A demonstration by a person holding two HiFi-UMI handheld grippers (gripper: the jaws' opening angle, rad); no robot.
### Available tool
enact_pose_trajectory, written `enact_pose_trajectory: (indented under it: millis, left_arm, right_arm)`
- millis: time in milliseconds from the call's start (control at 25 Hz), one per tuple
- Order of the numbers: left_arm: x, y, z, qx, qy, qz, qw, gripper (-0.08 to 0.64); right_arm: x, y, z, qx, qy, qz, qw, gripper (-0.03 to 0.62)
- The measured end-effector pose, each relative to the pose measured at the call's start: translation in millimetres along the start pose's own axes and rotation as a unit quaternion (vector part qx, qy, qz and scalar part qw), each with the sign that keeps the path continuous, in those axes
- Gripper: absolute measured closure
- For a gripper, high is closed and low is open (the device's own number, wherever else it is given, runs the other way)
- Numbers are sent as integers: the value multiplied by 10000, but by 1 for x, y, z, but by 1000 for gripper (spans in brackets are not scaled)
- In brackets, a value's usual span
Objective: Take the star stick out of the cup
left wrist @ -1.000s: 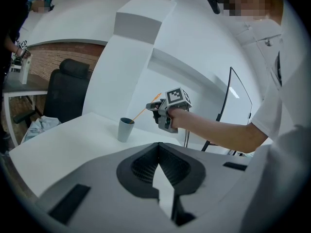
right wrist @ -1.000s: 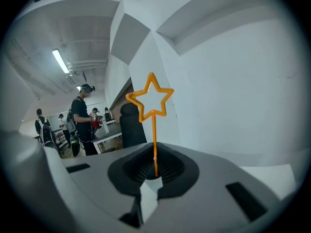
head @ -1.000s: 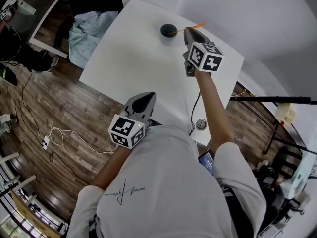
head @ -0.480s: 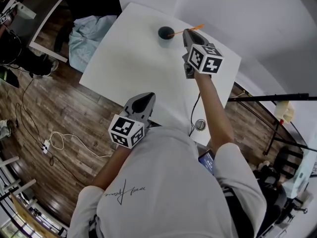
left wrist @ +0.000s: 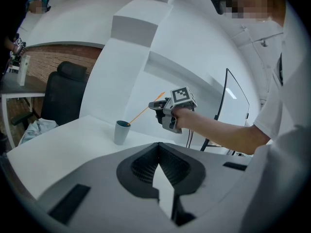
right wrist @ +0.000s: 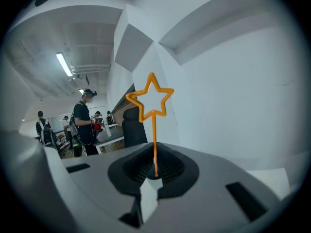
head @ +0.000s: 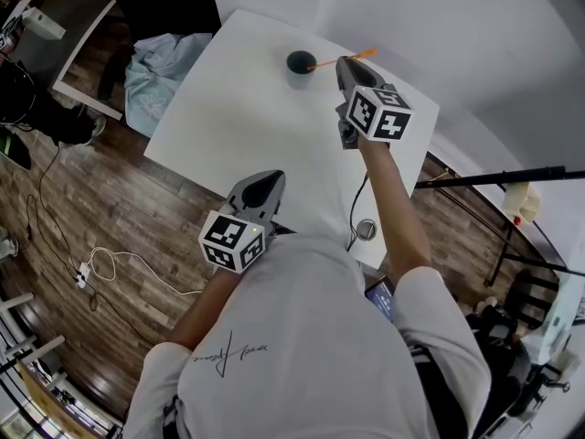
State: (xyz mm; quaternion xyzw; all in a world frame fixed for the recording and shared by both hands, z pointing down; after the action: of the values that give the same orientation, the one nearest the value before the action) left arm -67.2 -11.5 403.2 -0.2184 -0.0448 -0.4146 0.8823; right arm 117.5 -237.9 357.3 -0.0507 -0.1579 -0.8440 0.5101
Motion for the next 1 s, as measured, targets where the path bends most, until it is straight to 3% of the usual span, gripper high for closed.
enact_pose_trajectory:
  millis: [1000]
  left_arm:
    - [1,5,3,-129,10,11,9999,552]
  right_arm:
    - [-28,-8,23,62,-190,-104,9997,569]
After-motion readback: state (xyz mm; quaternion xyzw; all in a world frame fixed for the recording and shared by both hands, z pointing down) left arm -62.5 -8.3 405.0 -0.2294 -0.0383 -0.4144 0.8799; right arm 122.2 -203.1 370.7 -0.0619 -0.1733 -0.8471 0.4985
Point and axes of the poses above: the fingertips, and each gripper's own axes: x forward along the fingers, y to its right, z out of its underside, the point moved 7 cm from there along -x, backward along the fingers
